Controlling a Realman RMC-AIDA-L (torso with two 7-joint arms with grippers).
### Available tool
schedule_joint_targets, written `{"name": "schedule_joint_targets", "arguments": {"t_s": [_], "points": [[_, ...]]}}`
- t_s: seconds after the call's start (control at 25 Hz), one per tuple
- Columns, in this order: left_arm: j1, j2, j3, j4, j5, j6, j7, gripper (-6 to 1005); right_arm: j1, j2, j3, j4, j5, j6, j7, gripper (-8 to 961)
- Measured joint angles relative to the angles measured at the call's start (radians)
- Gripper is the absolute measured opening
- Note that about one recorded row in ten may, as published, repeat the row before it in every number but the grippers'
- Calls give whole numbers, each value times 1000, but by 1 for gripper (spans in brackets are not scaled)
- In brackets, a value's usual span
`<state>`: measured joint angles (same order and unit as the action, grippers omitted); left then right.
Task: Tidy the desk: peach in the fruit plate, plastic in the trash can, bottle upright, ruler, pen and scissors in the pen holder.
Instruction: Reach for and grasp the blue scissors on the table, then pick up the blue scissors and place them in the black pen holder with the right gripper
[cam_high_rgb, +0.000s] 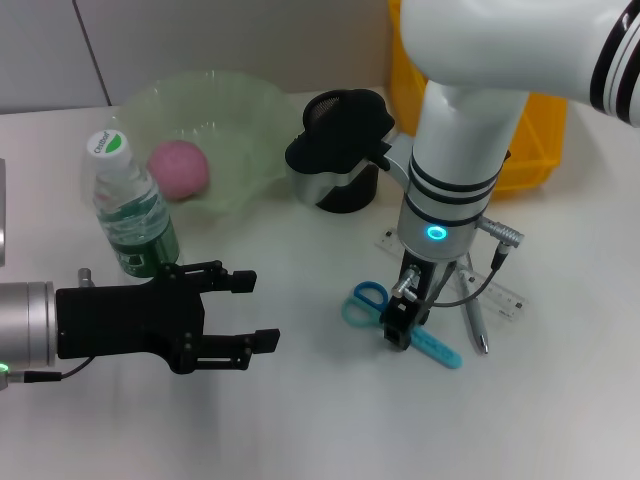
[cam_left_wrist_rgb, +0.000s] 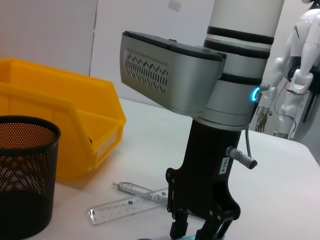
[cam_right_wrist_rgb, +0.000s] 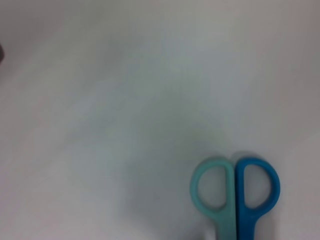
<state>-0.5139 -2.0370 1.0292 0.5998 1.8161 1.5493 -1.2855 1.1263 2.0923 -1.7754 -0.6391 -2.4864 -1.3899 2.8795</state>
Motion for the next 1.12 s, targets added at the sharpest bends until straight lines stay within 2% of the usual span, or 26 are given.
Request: {"name": "schedule_joint_targets", "arguments": {"t_s": [0.72, 1.04, 1.12], "points": [[0, -2, 0, 0, 2, 1, 0, 802, -1, 0, -1, 1, 5, 0, 1, 344], [4, -2, 0, 0, -3, 9, 0, 802, -2, 0, -39, 1, 28, 0, 6, 341], [5, -2, 0, 0, -4, 10, 0, 802, -4, 0, -38, -5, 28, -1, 10, 299]]}}
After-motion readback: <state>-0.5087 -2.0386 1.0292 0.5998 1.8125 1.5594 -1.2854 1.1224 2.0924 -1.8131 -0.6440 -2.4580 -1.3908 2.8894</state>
